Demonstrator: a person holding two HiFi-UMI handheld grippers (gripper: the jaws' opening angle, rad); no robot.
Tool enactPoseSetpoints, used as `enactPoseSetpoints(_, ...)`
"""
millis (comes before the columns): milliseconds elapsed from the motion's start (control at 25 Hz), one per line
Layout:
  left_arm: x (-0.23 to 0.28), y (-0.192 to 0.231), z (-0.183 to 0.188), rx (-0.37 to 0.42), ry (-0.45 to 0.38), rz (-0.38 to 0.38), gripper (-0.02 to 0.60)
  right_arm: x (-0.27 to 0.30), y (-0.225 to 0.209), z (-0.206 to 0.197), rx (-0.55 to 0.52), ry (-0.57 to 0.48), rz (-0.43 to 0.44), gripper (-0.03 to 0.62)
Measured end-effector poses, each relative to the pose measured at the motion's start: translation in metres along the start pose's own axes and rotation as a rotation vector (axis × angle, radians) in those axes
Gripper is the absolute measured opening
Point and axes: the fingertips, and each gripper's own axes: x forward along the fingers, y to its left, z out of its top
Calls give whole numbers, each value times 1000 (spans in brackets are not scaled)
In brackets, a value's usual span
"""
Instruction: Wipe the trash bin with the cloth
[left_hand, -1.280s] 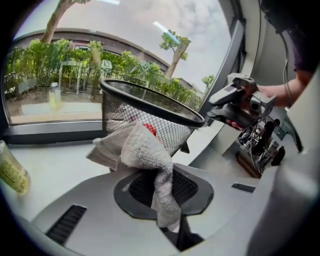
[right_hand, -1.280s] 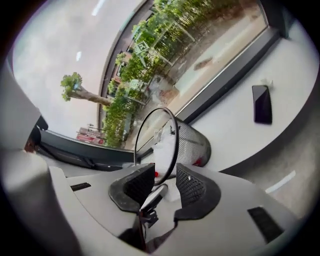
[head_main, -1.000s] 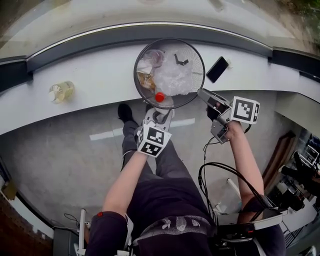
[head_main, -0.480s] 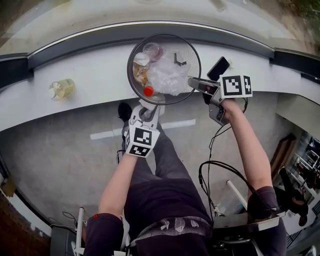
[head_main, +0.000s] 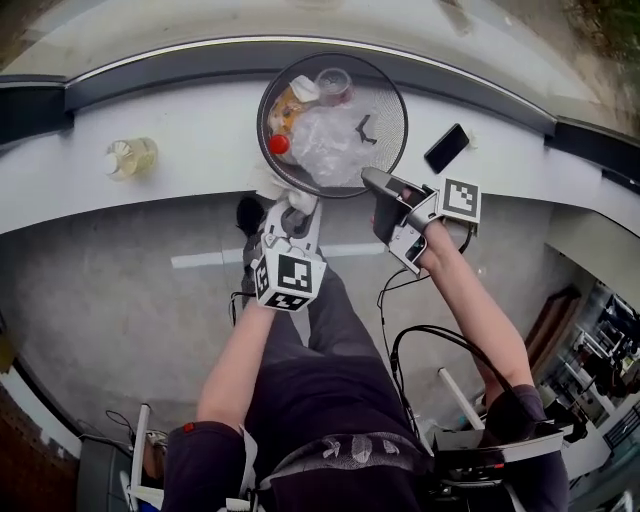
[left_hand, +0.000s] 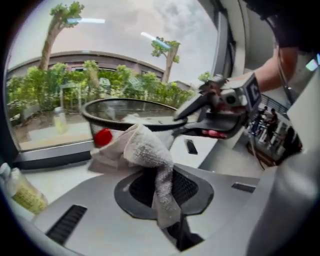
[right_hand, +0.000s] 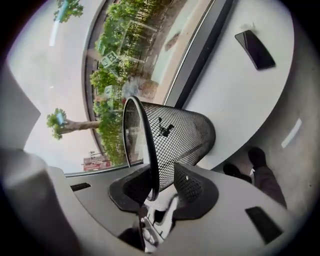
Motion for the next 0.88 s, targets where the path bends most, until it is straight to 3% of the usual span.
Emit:
enactPoseSetpoints(80, 11, -34, -7, 28, 20, -96, 32, 0, -1, 1, -14, -5, 4, 121)
enactPoseSetpoints(200, 12, -36, -12, -68, 14, -103, 32, -1, 2, 3, -59, -17, 26, 123)
enactPoseSetpoints(360, -10, 21, -34, -140, 34, 9, 32, -25, 22, -7, -130, -1, 114, 144)
enactPoseSetpoints(400, -20, 43, -43, -149, 51, 52, 32, -35, 28, -14, -167, 23, 131, 174)
enactPoseSetpoints(520, -40, 114, -62, -167, 99, 176, 35, -64, 41, -24, -330, 49, 140, 175)
enactPoseSetpoints(680, -28, 179, -68, -145, 187, 219, 118, -80, 76, -44, -407, 108, 297, 171)
enactPoseSetpoints(760, -18, 199, -67, -101, 245, 204, 220, -83, 92, -53, -430, 110, 338, 65)
enactPoseSetpoints(880, -10, 219, -63, -62, 310, 190, 255, -87, 105, -62, -490, 119, 345, 0)
